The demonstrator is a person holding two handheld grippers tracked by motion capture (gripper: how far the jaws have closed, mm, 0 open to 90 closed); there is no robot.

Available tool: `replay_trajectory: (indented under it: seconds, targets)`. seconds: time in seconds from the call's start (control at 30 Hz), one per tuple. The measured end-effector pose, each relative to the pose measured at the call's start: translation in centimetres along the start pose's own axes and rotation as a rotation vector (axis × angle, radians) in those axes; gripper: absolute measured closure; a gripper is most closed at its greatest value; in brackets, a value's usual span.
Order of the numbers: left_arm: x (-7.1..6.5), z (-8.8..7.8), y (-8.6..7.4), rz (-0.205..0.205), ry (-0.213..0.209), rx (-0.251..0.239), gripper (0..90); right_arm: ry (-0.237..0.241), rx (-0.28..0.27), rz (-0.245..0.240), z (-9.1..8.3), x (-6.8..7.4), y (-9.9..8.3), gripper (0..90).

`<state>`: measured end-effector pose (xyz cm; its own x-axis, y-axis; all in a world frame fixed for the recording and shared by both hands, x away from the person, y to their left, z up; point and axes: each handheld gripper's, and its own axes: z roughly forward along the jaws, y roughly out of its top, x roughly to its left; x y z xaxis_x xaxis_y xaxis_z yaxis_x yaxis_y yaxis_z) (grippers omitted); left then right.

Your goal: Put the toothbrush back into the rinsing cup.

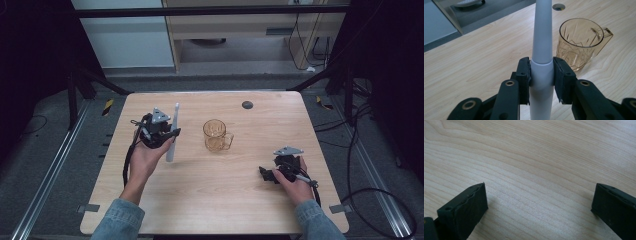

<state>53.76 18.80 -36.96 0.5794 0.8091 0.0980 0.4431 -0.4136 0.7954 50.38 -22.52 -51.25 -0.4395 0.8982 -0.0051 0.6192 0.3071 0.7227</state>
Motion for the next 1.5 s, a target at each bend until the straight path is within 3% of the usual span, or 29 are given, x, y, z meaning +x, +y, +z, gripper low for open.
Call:
replay_trajectory:
  seconds: [0.2,0.57,0.97,1.5]
  targets:
    - [0.0,0.1,0.1,-0.014,0.007,-0.018,67.9,0.0,0.0,0.0,0.0,0.0,0.0,0.3]
    - [0.2,0.5,-0.2,-0.026,-0.017,-0.048,67.9,0.0,0.0,0.0,0.0,0.0,0.0,0.3]
    - [-0.3,0.4,0.3,-0.005,-0.013,-0.078,67.9,0.0,0.0,-0.001,0.0,0.0,0.0,0.3]
    - [-1.3,0.5,2.1,0.032,-0.013,-0.101,67.8,0.0,0.0,-0.003,0.0,0.0,0.0,0.3]
